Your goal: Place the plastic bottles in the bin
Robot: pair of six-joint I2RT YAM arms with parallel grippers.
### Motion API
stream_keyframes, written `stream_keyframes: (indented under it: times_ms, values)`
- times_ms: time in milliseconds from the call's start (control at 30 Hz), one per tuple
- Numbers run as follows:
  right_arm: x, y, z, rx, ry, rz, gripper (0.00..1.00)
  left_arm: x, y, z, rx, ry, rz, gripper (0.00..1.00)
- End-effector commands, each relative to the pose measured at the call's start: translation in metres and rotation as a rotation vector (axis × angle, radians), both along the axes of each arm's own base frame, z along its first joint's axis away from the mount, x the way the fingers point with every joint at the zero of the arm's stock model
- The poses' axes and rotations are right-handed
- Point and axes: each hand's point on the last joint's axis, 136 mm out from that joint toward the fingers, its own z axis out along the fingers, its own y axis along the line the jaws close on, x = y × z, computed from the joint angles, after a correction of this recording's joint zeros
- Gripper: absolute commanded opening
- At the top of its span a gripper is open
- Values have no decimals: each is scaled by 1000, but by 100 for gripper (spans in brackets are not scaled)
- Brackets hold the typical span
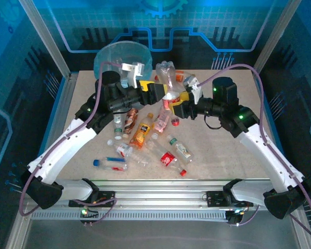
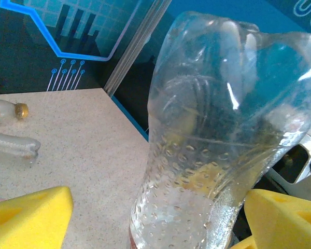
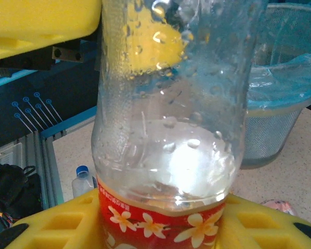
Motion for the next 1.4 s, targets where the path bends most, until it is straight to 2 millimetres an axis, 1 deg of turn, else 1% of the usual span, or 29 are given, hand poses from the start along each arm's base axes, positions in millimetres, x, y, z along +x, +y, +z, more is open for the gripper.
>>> stream_keyframes:
  times_ms: [0, 200, 267, 333, 467, 533, 667, 700, 767, 833, 933, 967, 1033, 1100, 1200, 1267, 1367]
  values:
    - [-17, 16, 15, 20, -26, 96, 46, -5, -1, 19, -47, -81, -18, 88]
    - [-17, 16, 16, 9, -22, 100, 46, -11, 0, 29, -49, -133, -35, 92]
    - [-19, 17, 15, 10, -21, 115, 46, -11, 1, 31, -46, -142, -30, 91]
    - [-22, 17, 14, 7, -24, 129, 46, -9, 4, 31, -41, -141, -10, 87]
    - [-23, 16, 12, -13, -21, 128, 46, -7, 8, 33, -34, -145, 15, 75]
    - [-24, 16, 10, -17, -17, 135, 46, -7, 8, 33, -33, -146, 15, 70]
    - [-26, 17, 10, -20, -16, 144, 47, -8, 8, 34, -30, -147, 12, 57]
    - [-26, 17, 10, -19, -17, 145, 47, -8, 8, 33, -29, -147, 12, 56]
    - [-26, 18, 13, -16, -23, 145, 50, -8, 8, 33, -29, -147, 17, 54]
    - [-24, 19, 15, -20, -39, 130, 59, -7, 11, 33, -29, -147, 34, 52]
    - [-17, 20, 23, -21, -75, 101, 73, -4, 20, 37, -18, -173, 89, 44]
    - [-14, 21, 28, -20, -86, 90, 78, -2, 24, 39, -11, -186, 115, 43]
    - [-11, 22, 37, -15, -107, 79, 84, 1, 31, 44, 7, -216, 158, 42]
    - [-4, 23, 49, -8, -132, 51, 89, 8, 42, 51, 32, -240, 224, 42]
    - [9, 22, 62, -6, -166, -15, 94, 21, 65, 63, 37, -248, 325, 39]
    - [23, 20, 70, 2, -182, -73, 95, 32, 84, 71, 15, -238, 395, 37]
    - [35, 22, 87, 27, -204, -114, 95, 44, 106, 87, -18, -244, 461, 35]
